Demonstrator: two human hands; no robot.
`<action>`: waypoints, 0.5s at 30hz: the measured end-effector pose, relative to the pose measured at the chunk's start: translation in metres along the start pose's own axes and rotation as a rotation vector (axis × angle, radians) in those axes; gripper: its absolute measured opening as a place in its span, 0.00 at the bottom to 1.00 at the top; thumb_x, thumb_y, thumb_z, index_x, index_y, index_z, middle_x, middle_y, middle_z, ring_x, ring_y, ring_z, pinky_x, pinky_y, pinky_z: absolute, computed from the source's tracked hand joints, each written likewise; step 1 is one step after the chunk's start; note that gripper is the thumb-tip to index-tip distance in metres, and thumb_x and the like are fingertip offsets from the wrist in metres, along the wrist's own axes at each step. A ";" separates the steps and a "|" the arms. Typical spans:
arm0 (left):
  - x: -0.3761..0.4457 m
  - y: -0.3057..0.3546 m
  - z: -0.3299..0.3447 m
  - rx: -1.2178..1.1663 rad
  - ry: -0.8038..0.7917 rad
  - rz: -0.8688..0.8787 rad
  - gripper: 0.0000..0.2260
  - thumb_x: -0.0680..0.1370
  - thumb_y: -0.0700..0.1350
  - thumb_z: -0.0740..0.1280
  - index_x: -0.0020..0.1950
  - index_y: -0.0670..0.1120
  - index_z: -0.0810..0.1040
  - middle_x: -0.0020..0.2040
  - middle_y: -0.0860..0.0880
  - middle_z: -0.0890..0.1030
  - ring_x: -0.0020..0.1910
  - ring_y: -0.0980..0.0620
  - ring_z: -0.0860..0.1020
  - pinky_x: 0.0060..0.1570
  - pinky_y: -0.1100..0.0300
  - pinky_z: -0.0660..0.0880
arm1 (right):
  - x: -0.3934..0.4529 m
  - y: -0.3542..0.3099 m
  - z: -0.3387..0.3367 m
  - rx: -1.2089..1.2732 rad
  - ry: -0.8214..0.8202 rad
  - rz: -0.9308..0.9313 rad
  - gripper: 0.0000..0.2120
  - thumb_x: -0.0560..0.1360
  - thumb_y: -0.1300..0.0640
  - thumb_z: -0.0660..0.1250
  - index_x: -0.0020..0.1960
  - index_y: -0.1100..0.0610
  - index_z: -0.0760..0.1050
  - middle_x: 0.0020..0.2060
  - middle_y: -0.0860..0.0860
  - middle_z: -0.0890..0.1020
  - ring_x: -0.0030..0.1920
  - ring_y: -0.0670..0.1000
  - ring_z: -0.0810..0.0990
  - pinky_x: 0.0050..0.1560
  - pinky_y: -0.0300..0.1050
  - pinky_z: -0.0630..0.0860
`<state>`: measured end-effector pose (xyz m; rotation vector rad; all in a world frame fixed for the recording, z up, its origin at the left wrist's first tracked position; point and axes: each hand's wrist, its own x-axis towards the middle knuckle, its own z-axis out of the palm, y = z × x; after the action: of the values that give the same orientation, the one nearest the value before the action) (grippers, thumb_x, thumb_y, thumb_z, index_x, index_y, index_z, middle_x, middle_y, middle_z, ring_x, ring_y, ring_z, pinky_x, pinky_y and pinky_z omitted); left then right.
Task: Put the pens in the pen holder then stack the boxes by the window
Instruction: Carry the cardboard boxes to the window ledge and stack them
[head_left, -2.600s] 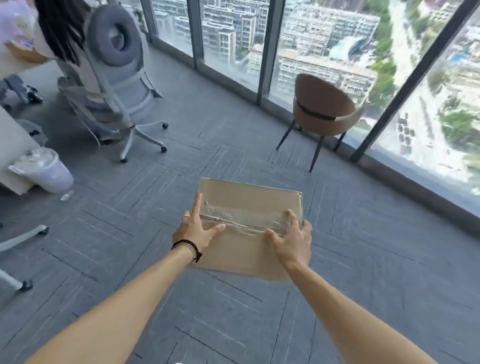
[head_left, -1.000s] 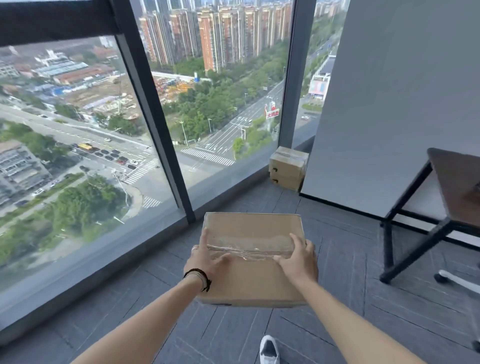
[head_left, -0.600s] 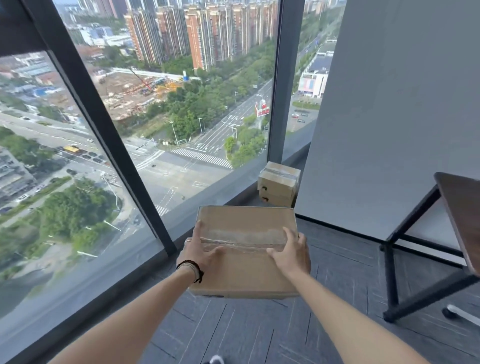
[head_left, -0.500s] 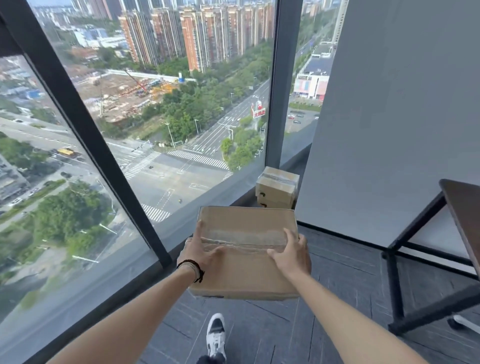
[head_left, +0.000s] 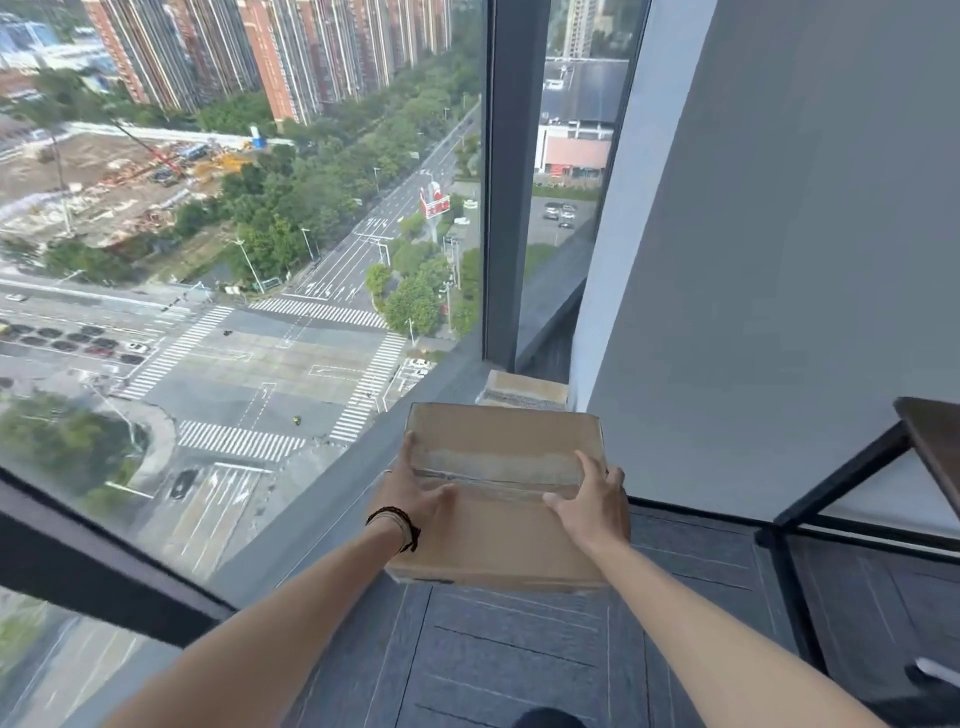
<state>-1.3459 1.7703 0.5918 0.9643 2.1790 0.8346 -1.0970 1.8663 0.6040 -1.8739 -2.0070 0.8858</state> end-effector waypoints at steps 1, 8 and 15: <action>0.021 0.004 0.001 0.007 -0.021 -0.001 0.49 0.67 0.61 0.77 0.80 0.63 0.50 0.70 0.47 0.76 0.67 0.43 0.75 0.64 0.45 0.75 | 0.017 -0.005 0.001 0.001 0.002 0.015 0.39 0.71 0.41 0.75 0.78 0.45 0.64 0.69 0.56 0.67 0.66 0.60 0.75 0.59 0.56 0.80; 0.171 0.050 0.030 0.039 -0.104 0.012 0.48 0.69 0.57 0.77 0.81 0.59 0.51 0.72 0.47 0.75 0.67 0.43 0.76 0.66 0.48 0.73 | 0.157 -0.020 0.015 0.044 -0.008 0.105 0.35 0.74 0.46 0.73 0.78 0.45 0.64 0.72 0.57 0.65 0.69 0.60 0.72 0.63 0.55 0.77; 0.303 0.094 0.057 0.096 -0.139 -0.098 0.36 0.78 0.50 0.68 0.81 0.58 0.52 0.63 0.41 0.79 0.53 0.42 0.79 0.50 0.56 0.72 | 0.297 -0.030 0.032 0.097 -0.055 0.181 0.30 0.76 0.53 0.65 0.77 0.45 0.65 0.72 0.56 0.67 0.68 0.61 0.71 0.63 0.55 0.75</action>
<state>-1.4331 2.0774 0.5439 0.9249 2.1433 0.6042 -1.1807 2.1453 0.5326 -2.0207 -1.8105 1.0730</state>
